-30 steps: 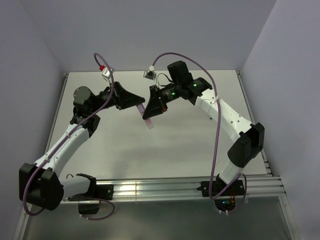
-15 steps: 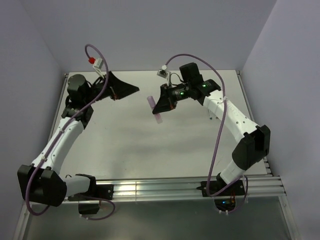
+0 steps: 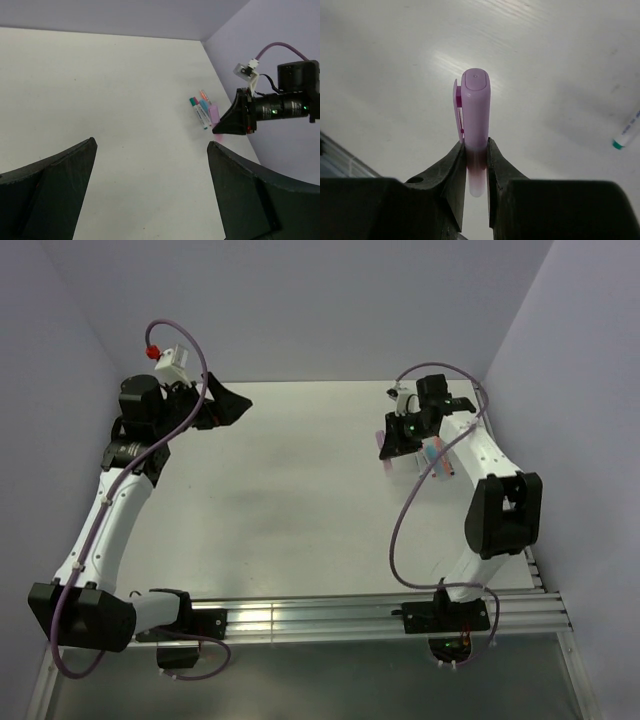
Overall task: Insert the pens into the pen caps
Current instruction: Place the pen at the center of the board.
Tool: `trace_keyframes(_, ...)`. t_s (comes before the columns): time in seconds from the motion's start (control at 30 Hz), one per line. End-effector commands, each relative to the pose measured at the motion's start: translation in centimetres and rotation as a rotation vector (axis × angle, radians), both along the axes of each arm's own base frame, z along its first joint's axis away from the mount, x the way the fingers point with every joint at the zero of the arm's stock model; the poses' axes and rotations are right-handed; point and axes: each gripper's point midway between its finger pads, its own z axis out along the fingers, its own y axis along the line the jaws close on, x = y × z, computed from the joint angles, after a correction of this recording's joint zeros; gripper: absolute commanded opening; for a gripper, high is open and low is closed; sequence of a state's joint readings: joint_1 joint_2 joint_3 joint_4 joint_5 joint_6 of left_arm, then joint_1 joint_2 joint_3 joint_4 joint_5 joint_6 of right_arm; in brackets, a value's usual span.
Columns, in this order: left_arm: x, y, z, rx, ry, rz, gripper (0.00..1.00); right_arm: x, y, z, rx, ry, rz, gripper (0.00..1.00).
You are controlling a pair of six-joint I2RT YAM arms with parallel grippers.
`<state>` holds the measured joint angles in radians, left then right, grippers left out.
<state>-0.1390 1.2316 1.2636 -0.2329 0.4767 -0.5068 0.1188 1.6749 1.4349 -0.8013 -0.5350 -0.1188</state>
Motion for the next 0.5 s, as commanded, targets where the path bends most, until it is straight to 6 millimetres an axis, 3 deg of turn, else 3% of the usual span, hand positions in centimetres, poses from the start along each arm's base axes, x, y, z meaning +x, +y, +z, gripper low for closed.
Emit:
trace_keyframes(0.0,-0.6,0.5,-0.5,0.028,-0.023,0.019,0.99,1.9,-3.6,-2.9,-0.129,0.055,-0.059,0.00)
trace_keyframes(0.17,-0.8,0.1,-0.9,0.011,-0.002,-0.008,0.99,4.3,-5.3,-6.5,-0.204,0.129,-0.116,0.00)
trace_keyframes(0.27,-0.9,0.1,-0.7,0.009,-0.004,-0.011,1.00,5.7,-6.2,-7.4,-0.236,0.145,-0.138,0.00)
trace_keyframes(0.47,-0.9,-0.1,-0.7,-0.008,0.006,-0.020,1.00,6.1,-7.5,-9.3,-0.281,0.180,-0.142,0.01)
